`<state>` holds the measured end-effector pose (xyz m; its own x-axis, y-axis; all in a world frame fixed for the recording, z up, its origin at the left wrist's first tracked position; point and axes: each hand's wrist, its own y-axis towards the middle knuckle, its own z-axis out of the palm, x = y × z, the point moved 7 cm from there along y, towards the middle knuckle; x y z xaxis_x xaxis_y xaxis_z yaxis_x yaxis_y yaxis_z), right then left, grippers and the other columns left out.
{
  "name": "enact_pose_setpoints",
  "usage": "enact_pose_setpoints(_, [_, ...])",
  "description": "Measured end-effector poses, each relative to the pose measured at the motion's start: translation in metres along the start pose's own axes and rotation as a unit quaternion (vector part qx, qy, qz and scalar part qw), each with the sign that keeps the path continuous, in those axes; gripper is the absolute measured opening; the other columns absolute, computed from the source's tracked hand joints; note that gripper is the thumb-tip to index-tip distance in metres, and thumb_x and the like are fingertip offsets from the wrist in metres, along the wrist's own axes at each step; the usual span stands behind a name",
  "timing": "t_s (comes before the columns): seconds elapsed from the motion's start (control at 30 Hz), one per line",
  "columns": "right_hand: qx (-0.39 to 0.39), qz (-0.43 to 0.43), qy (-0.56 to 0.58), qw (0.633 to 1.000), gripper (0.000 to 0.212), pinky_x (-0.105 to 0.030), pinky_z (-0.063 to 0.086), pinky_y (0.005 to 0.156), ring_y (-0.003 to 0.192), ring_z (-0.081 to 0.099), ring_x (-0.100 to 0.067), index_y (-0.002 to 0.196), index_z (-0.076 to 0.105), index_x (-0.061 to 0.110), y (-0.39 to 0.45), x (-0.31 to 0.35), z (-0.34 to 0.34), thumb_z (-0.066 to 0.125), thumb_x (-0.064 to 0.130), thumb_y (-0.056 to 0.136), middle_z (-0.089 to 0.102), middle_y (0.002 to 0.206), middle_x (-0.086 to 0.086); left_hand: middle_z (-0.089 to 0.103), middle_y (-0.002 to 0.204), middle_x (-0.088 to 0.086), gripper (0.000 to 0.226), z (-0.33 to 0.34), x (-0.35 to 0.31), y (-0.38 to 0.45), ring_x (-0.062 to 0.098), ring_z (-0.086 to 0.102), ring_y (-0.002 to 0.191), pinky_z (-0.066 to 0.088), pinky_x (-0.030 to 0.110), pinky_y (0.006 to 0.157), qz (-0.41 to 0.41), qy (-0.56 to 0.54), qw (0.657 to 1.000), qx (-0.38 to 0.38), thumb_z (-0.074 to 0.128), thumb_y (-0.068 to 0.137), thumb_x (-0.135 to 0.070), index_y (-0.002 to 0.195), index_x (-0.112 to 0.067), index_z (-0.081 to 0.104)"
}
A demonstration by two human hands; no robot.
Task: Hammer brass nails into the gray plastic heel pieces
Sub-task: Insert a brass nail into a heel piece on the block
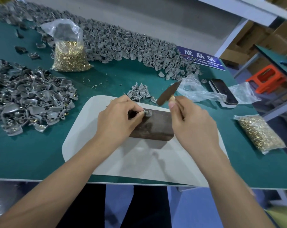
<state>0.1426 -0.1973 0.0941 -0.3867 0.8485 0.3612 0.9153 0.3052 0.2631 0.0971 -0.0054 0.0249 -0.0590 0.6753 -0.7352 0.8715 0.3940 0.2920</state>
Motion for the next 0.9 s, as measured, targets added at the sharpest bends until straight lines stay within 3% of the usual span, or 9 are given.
enact_pose_setpoints(0.07, [-0.009,-0.025,0.03,0.999,0.024,-0.039,0.04,0.059,0.076,0.061,-0.034,0.115,0.057,0.034,-0.004,0.01,0.003,0.04,0.048,0.106,0.068,0.08,0.001,0.057,0.093,-0.016,0.008,-0.001,-0.001,0.0,0.004,0.052,0.084,0.03,0.023,0.058,0.008,-0.004,1.0,-0.004,0.073,0.086,-0.035,0.084,-0.04,0.067])
enact_pose_setpoints(0.17, [0.055,-0.037,-0.039,0.997,0.026,-0.039,0.042,0.063,0.084,0.063,-0.036,0.117,0.057,0.035,-0.006,0.008,0.012,0.039,0.05,0.106,0.071,0.089,-0.001,0.058,0.093,-0.017,0.006,0.0,0.0,0.0,0.004,0.053,0.085,0.032,0.023,0.059,0.001,0.005,1.0,0.0,0.073,0.087,-0.039,0.083,-0.04,0.069])
enact_pose_setpoints(0.33, [-0.02,-0.044,0.041,0.998,0.028,-0.041,0.046,0.061,0.081,0.064,-0.039,0.125,0.061,0.032,-0.01,0.014,0.0,0.044,0.045,0.106,0.074,0.088,-0.004,0.058,0.094,-0.017,0.005,0.001,0.0,0.0,0.003,0.053,0.086,0.031,0.024,0.059,0.005,0.001,1.0,0.002,0.072,0.087,-0.038,0.083,-0.041,0.07])
enact_pose_setpoints(0.47, [0.033,-0.051,-0.048,0.997,0.026,-0.038,0.037,0.061,0.083,0.064,-0.039,0.123,0.058,0.038,-0.01,0.013,0.009,0.041,0.048,0.106,0.073,0.09,-0.004,0.059,0.094,-0.017,0.005,0.001,0.001,0.0,0.004,0.054,0.088,0.04,0.029,0.065,-0.002,-0.001,1.0,0.007,0.072,0.087,-0.037,0.084,-0.04,0.07])
enact_pose_setpoints(0.57, [-0.031,-0.046,0.008,0.998,0.025,-0.039,0.045,0.061,0.081,0.066,-0.039,0.123,0.059,0.036,-0.007,0.012,-0.002,0.044,0.046,0.106,0.075,0.09,-0.002,0.06,0.096,-0.016,0.003,0.002,0.001,0.0,0.004,0.055,0.09,0.04,0.03,0.067,-0.003,-0.007,1.0,0.01,0.072,0.088,-0.038,0.086,-0.039,0.071])
enact_pose_setpoints(0.63, [0.004,-0.051,0.026,0.998,0.027,-0.043,0.051,0.066,0.085,0.066,-0.038,0.125,0.059,0.035,-0.007,0.017,0.004,0.043,0.046,0.106,0.075,0.093,-0.002,0.06,0.096,-0.016,0.002,0.001,0.001,0.0,0.005,0.055,0.09,0.04,0.029,0.066,0.001,-0.007,1.0,0.005,0.072,0.088,-0.038,0.086,-0.038,0.071])
enact_pose_setpoints(0.7, [0.053,-0.041,-0.04,0.997,0.026,-0.041,0.047,0.065,0.086,0.064,-0.039,0.122,0.058,0.036,-0.006,0.009,0.013,0.041,0.048,0.106,0.074,0.093,-0.004,0.06,0.095,-0.016,0.005,0.001,0.001,0.0,0.004,0.055,0.089,0.038,0.026,0.064,-0.006,-0.005,1.0,0.002,0.073,0.088,-0.038,0.084,-0.039,0.07])
enact_pose_setpoints(0.77, [0.027,-0.032,-0.068,0.997,0.026,-0.039,0.041,0.061,0.082,0.064,-0.039,0.12,0.058,0.036,-0.003,0.003,0.007,0.041,0.049,0.106,0.073,0.091,-0.004,0.059,0.095,-0.016,0.006,0.001,0.001,0.0,0.003,0.054,0.089,0.035,0.022,0.063,-0.01,-0.002,1.0,0.004,0.073,0.088,-0.039,0.083,-0.04,0.07])
enact_pose_setpoints(0.9, [0.007,-0.053,0.016,0.998,0.027,-0.041,0.048,0.063,0.085,0.066,-0.038,0.123,0.058,0.034,-0.012,0.018,0.01,0.042,0.047,0.106,0.075,0.094,-0.002,0.059,0.095,-0.016,0.003,0.0,0.001,0.001,0.004,0.054,0.089,0.035,0.021,0.062,0.003,0.0,1.0,0.004,0.072,0.088,-0.038,0.086,-0.04,0.071])
